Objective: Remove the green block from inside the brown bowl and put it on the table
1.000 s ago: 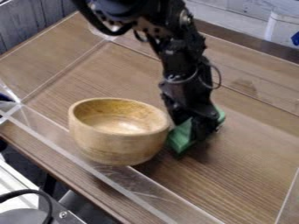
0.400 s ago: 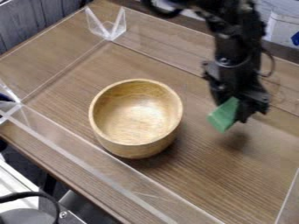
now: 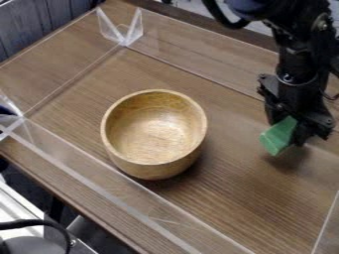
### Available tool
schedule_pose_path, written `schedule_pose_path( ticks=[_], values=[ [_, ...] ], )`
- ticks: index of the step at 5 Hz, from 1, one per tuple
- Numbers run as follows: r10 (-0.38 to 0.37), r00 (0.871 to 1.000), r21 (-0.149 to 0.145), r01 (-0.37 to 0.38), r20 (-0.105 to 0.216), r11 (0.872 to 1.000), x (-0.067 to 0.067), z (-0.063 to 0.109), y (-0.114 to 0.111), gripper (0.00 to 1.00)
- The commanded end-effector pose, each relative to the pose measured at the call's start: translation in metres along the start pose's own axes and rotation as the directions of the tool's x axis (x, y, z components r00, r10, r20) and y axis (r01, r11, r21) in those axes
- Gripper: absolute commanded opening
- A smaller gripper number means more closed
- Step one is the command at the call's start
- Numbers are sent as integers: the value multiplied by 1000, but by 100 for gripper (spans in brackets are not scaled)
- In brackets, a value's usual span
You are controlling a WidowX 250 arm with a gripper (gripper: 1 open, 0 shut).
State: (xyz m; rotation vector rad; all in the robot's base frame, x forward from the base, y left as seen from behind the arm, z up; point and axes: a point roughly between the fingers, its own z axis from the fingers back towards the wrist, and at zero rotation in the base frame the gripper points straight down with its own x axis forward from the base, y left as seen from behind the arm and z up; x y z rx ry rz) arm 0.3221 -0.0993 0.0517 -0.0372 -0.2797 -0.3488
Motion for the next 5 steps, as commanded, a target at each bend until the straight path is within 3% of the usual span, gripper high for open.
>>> schedule_pose_path(
  ticks=[1,3,5],
  values=[
    [23,997,21,-24,78,999,14,33,1,0],
    [39,998,-2,-39,53,999,20,42,0,0],
    [-45,997,12,45,64,999,1,61,-16,0]
  ],
)
